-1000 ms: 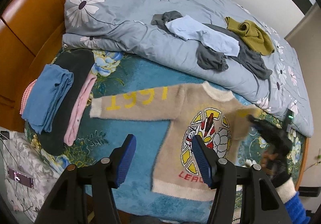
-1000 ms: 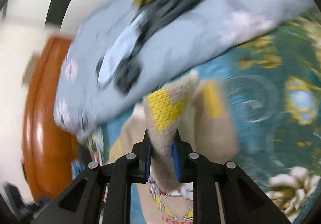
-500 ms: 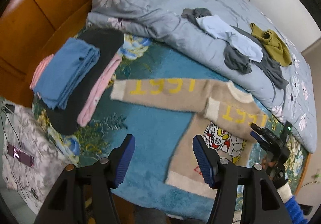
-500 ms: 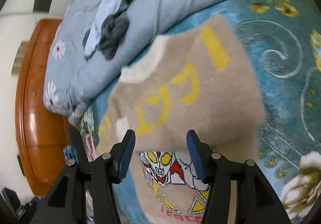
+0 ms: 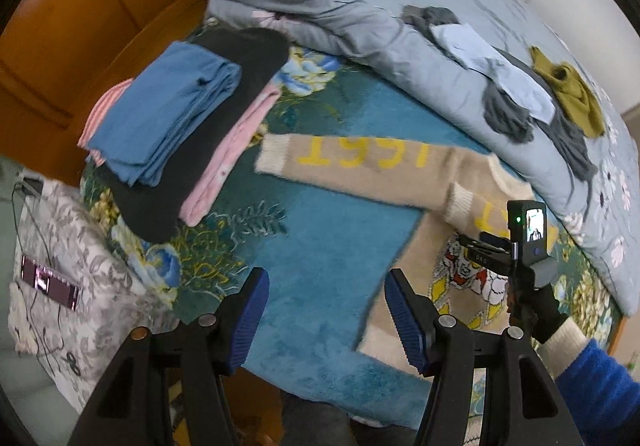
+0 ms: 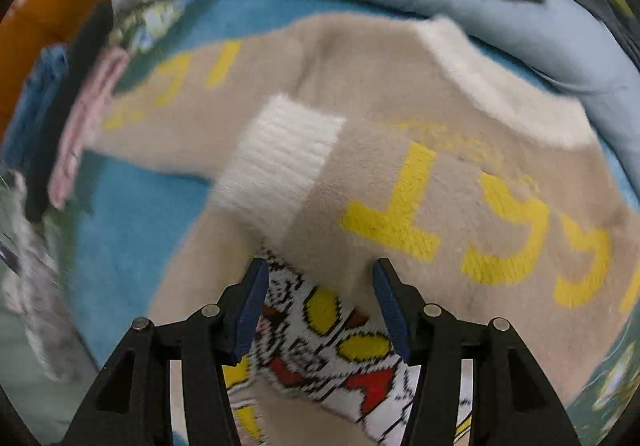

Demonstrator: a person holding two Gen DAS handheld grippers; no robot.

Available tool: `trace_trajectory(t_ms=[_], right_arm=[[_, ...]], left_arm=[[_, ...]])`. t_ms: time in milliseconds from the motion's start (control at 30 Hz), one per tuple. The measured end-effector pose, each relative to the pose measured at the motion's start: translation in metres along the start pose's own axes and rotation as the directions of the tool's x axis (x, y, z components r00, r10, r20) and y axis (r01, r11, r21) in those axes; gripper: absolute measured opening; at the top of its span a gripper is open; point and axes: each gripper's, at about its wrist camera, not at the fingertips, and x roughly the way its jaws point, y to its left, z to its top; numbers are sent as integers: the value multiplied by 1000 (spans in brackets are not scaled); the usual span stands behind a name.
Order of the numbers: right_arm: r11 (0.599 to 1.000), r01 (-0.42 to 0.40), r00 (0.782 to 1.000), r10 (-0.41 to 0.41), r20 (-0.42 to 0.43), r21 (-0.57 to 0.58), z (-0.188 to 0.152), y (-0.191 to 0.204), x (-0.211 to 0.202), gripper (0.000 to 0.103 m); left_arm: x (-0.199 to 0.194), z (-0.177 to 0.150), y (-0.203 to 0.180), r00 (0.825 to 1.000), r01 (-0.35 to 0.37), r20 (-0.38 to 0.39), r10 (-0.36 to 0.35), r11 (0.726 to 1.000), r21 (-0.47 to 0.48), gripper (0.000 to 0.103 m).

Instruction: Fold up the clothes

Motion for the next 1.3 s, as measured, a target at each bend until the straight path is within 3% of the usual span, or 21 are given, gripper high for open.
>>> trace_trajectory(t_ms=[100, 200, 333, 433, 500, 600, 733, 900, 1033, 1133, 1300], right_arm=[[999, 47, 999, -47, -11, 2, 4, -3, 3, 43], [997, -3, 1000, 3, 3, 78, 6, -17, -5, 11], [966, -119, 989, 96, 111, 228, 1, -48, -39, 7], [889, -227, 957, 128, 262, 398, -22, -96, -84, 7], [810, -296, 926, 113, 360, 506, -48, -135, -114, 7], [707, -323, 889, 0, 457, 629, -97, -187, -155, 7], [577, -271, 860, -214, 463, 771, -173, -257, -195, 7], [454, -181, 883, -315, 347, 872, -228, -308, -185, 7], [394, -83, 912, -341, 229, 916, -244, -337, -159, 7], [326, -83, 931, -311, 190, 942, -269, -355, -148, 7], [309, -72, 946, -279, 163, 948, -283, -346, -148, 8]], left_arm=[[3, 0, 5, 1000, 0, -3, 0, 1000, -16, 64], [7, 1, 0, 1000, 8, -10, -8, 1000, -6, 64], [12, 4, -16, 999, 30, -17, -29, 999, 28, 64], [14, 7, -29, 999, 45, -18, -44, 998, 54, 64], [16, 9, -38, 998, 55, -18, -54, 996, 70, 64], [21, 11, -52, 998, 64, -25, -62, 993, 100, 64], [28, 9, -70, 997, 68, -44, -63, 989, 132, 64], [35, 9, -85, 997, 58, -55, -50, 986, 159, 64], [43, 12, -90, 997, 59, -62, -50, 987, 150, 64], [51, 14, -93, 996, 65, -68, -56, 988, 140, 64], [71, 10, -101, 993, 83, -91, -69, 985, 152, 64]])
